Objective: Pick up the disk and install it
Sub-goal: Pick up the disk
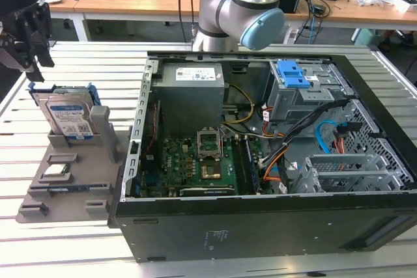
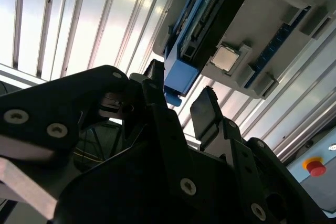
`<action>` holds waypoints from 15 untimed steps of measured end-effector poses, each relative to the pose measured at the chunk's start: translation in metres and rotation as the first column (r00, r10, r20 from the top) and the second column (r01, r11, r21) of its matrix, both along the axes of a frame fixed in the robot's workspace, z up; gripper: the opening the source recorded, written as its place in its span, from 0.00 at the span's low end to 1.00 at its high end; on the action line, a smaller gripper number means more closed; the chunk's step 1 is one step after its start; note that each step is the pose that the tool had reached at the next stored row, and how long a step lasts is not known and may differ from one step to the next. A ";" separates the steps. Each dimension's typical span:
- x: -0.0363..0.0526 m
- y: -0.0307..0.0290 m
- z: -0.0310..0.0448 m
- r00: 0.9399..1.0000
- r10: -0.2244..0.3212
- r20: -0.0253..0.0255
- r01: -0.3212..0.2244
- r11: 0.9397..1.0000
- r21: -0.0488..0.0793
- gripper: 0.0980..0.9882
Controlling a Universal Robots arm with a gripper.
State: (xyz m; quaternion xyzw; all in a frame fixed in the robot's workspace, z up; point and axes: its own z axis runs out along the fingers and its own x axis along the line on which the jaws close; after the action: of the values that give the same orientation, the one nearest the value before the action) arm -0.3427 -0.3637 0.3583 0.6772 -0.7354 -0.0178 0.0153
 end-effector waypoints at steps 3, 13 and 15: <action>0.0001 0.0000 -0.0015 1.000 0.000 0.000 0.000 1.000 0.000 0.43; 0.0004 0.0000 -0.0080 1.000 0.000 0.000 0.000 1.000 0.000 0.43; 0.0004 0.0000 -0.0102 1.000 0.000 0.000 0.000 1.000 0.000 0.43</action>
State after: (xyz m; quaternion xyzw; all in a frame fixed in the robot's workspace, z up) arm -0.3423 -0.3637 0.3482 0.6772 -0.7354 -0.0178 0.0153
